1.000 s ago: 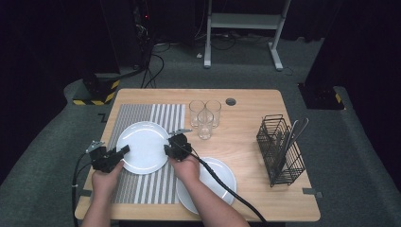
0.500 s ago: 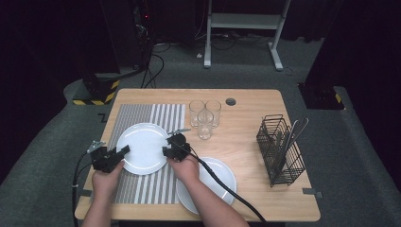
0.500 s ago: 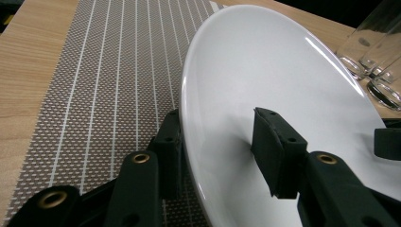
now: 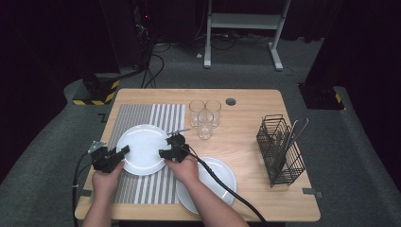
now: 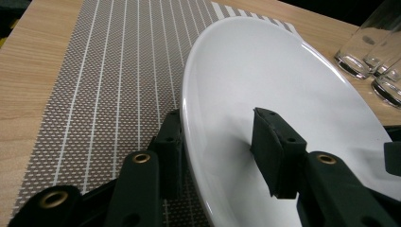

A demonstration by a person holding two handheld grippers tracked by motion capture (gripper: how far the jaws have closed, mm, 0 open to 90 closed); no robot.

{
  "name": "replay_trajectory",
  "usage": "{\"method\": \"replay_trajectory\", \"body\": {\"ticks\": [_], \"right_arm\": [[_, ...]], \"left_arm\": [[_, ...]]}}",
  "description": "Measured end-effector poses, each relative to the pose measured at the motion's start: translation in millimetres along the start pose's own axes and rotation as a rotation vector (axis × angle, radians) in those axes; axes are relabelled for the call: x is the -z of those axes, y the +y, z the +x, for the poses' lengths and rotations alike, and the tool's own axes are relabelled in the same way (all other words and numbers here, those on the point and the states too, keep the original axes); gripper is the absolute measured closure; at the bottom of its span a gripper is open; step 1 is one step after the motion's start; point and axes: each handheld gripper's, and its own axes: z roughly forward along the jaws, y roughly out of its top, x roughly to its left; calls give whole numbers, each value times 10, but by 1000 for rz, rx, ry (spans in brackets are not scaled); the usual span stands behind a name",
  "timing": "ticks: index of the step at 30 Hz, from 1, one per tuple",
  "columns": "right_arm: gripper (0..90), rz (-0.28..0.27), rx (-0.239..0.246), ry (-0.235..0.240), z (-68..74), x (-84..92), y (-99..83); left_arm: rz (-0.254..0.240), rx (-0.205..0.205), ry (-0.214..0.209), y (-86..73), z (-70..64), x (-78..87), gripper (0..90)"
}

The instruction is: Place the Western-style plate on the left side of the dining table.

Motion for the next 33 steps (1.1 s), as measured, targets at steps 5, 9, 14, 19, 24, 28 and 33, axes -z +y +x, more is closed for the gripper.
{"method": "replay_trajectory", "body": {"ticks": [5, 9, 14, 19, 24, 28, 33], "right_arm": [[412, 5, -26, 20, -8, 2, 3], [411, 10, -36, 22, -13, 0, 4], [413, 5, -34, 25, -20, -1, -1], [414, 5, -49, 29, -29, 3, -7], [415, 5, -61, 36, -43, 3, 0], [416, 1, -72, 32, -67, 3, 15], [418, -9, -72, 34, -65, -1, 42]], "left_arm": [[5, 4, 4, 2, 0, -5, 565], [12, -1, 9, 3, -6, -11, 558], [28, 8, 11, 8, 1, -23, 550], [43, 19, 8, 13, 8, -39, 550], [55, 22, 9, 19, 15, -49, 550], [63, 14, 0, 21, 10, -60, 547], [66, 22, 14, 25, 14, -64, 536]]}}
